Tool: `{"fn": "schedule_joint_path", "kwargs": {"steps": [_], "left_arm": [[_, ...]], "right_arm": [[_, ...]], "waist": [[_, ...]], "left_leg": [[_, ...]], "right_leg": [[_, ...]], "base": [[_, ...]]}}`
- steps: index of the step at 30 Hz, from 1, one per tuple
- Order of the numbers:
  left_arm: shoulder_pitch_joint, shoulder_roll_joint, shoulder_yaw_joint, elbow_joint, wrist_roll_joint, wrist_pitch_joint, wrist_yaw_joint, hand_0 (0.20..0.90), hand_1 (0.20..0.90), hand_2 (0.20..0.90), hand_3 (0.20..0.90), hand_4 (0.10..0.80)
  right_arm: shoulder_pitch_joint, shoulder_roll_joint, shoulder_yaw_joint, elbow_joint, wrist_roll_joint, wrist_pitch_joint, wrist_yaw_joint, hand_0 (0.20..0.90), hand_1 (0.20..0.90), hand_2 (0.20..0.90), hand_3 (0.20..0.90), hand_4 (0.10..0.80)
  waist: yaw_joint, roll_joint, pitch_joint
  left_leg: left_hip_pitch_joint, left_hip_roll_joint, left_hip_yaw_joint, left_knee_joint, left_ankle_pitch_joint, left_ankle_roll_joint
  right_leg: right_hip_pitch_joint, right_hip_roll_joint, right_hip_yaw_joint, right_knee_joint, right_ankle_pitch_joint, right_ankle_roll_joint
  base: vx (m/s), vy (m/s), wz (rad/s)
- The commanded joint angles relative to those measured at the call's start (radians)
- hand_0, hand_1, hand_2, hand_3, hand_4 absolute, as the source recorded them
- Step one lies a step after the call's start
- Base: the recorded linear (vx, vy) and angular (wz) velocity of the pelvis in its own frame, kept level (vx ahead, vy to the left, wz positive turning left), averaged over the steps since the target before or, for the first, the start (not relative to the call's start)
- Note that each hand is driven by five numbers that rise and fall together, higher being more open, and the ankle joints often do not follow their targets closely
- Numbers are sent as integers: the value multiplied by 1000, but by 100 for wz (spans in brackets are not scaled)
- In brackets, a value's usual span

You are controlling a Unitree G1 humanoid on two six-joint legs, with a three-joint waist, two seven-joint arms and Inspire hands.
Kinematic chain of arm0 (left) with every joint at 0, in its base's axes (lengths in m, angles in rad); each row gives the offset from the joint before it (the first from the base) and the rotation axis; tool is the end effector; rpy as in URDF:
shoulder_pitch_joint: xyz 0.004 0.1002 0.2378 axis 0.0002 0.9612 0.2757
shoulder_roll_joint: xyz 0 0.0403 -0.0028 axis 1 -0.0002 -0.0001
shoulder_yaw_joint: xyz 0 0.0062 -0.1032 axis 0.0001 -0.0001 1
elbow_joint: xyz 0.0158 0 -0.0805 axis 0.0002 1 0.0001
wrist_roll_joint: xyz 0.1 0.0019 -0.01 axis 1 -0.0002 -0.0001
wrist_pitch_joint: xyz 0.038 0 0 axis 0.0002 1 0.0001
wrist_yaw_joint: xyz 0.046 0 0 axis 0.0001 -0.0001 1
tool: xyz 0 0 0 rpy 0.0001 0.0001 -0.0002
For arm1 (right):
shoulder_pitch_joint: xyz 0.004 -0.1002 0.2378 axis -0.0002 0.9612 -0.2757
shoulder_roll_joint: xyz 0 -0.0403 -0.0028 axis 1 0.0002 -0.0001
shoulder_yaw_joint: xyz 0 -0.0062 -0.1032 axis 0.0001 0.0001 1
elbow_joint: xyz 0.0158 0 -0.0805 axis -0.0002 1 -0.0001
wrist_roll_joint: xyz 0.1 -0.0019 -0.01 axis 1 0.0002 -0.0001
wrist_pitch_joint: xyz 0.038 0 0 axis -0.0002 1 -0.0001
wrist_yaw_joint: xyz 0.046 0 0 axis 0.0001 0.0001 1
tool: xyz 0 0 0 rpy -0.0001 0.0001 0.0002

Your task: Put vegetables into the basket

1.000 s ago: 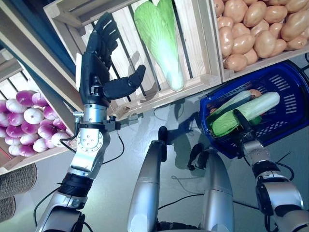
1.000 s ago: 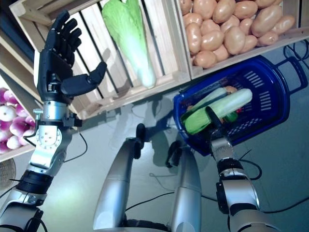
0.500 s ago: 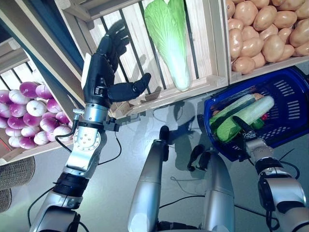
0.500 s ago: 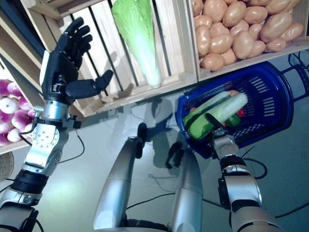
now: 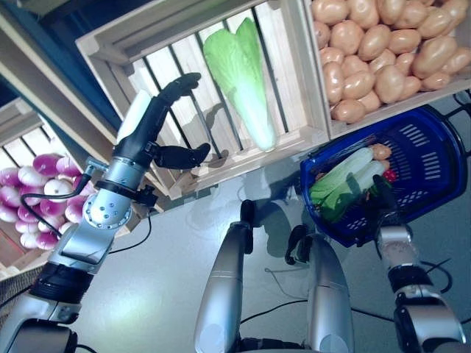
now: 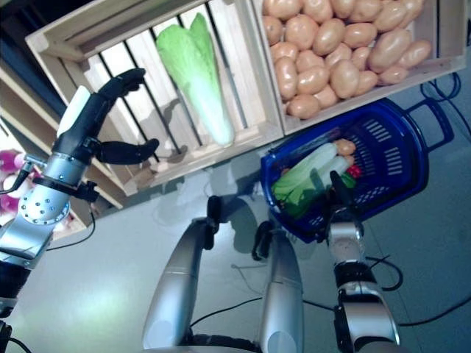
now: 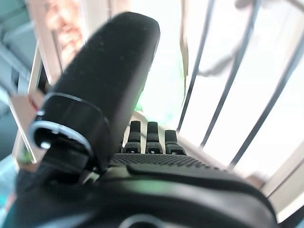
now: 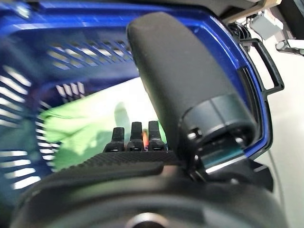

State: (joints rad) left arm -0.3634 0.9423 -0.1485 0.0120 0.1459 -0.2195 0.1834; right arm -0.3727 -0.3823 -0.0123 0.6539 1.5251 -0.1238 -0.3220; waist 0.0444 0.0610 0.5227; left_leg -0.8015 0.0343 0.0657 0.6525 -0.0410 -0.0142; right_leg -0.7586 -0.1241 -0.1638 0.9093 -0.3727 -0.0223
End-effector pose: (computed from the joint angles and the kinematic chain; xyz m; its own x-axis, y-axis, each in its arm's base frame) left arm 0.2497 0.2551 0.1854 0.8456 -0.2727 0.4588 -0.2750 0.5142 0.8124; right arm 0.2631 -0.2466 0.0347 0.8098 -0.3629 -0.4610 0.5661 0.2770 0.7764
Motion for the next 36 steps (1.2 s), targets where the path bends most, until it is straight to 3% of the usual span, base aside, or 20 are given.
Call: {"fn": "schedule_joint_path", "kwargs": {"steps": [1,5,12,17,24,36], "left_arm": [[-105,67,87,-46,147,16,87,900,900,900,900,800],[-107,179,63,-23,403,66,154,900,900,900,900,800],[-125,281,-18,17,594,159,262,900,900,900,900,800],[-186,321,-171,97,676,159,288,900,900,900,900,800],[-258,316,-346,170,716,180,270,900,900,900,900,800],[-327,264,-485,319,767,180,413,900,900,900,900,800]], "right_arm": [[87,-26,2,-126,-106,-26,73,900,900,900,900,800],[253,-18,49,-255,-154,-17,125,900,900,900,900,800],[357,-29,93,-318,-193,-20,182,900,900,900,900,800],[360,-68,119,-315,-153,-24,184,900,900,900,900,800],[350,-108,140,-374,-182,-22,155,900,900,900,900,800],[321,-173,115,-397,-144,-14,89,900,900,900,900,800]], "waist": [[-51,8,-3],[-91,-11,-3],[-132,-27,-3],[-154,-32,-3],[-167,-45,-3],[-178,-68,-3]], "left_leg": [[80,-6,56,19,-112,14],[81,5,69,2,-105,16],[95,22,76,2,-132,8],[94,36,87,6,-130,4],[81,49,91,9,-124,2],[28,73,87,72,-142,11]], "right_leg": [[52,28,26,-174,191,2],[48,33,37,-200,201,5],[54,32,53,-205,177,15],[50,27,56,-201,178,14],[39,33,59,-205,184,14],[-11,28,57,-152,180,16]], "base": [[27,40,-10],[7,37,-15],[37,40,-9],[16,31,-10],[5,19,-3],[4,36,-8]]}}
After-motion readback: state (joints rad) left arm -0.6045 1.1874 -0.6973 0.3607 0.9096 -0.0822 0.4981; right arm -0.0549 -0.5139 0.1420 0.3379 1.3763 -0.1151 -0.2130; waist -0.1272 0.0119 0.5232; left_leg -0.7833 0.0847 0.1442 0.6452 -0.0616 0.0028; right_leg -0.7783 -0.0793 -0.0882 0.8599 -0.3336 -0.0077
